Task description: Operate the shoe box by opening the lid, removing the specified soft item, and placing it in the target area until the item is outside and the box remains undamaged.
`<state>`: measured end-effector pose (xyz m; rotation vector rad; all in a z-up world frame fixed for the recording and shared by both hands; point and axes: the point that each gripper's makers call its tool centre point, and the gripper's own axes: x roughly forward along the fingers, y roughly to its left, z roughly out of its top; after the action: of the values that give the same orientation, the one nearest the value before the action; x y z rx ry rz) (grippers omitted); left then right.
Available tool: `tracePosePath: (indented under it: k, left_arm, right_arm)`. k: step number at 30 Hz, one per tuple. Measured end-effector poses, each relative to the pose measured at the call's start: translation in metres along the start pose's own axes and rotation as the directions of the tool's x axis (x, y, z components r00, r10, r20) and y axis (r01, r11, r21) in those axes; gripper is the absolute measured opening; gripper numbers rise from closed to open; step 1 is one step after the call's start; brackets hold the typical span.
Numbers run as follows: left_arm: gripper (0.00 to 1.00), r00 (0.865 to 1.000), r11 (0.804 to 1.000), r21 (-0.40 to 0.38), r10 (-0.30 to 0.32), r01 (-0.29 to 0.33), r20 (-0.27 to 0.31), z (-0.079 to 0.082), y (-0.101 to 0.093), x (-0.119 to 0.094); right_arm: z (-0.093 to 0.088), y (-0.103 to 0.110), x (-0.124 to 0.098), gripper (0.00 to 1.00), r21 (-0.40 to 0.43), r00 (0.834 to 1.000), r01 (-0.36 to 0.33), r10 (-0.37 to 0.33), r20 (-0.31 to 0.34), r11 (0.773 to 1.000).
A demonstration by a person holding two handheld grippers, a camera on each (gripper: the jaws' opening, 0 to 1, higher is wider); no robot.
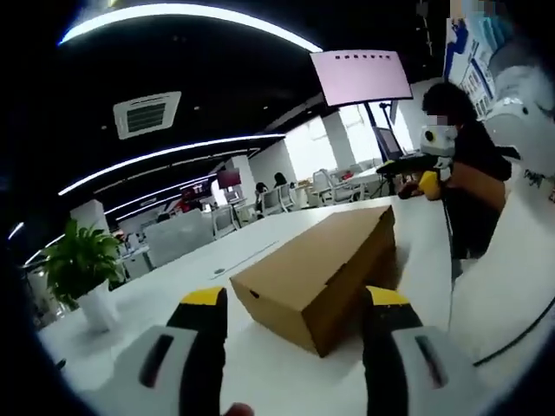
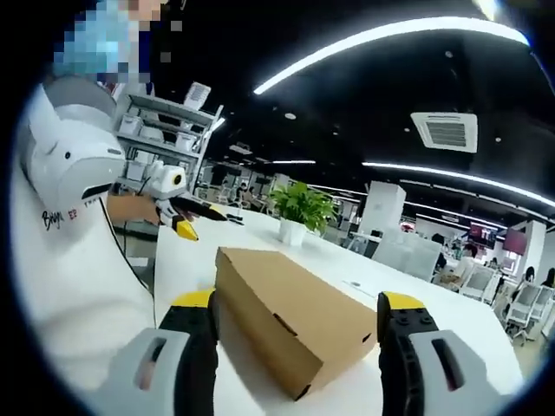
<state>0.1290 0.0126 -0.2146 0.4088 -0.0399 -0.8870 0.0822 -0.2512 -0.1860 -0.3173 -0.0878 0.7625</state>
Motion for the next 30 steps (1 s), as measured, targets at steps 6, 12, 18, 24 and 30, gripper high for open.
tracePosePath:
  k: [6,12,18,24,30]
  left_arm:
    - [0.6,0.999,0.993,0.116,0.01,-0.016,0.053,0.013,0.003,-0.001]
    - [0.57,0.994,0.973,0.231,0.005,-0.029,0.107,0.026,-0.002,-0.002]
    - [0.59,0.997,0.945,0.326,-0.009,-0.017,0.079,0.028,-0.008,0.002]
    - [0.56,0.998,0.921,0.388,0.008,-0.034,0.067,0.026,-0.006,0.001]
    - [0.57,0.999,0.901,0.433,0.002,-0.025,0.053,0.022,-0.011,0.003]
  right_arm:
    - [0.004,0.006,0.003,0.73,-0.146,1.0,-0.008,0.011,0.02,0.989]
    - [0.008,0.018,0.006,0.69,-0.249,0.996,-0.035,0.053,0.07,0.968]
    - [0.013,0.014,0.002,0.68,-0.288,0.996,-0.017,0.042,0.081,0.957]
    - [0.01,0.013,0.001,0.64,-0.386,0.998,-0.006,0.031,0.06,0.922]
    - [0.013,0.027,0.006,0.63,-0.508,0.997,-0.015,0.049,0.053,0.861]
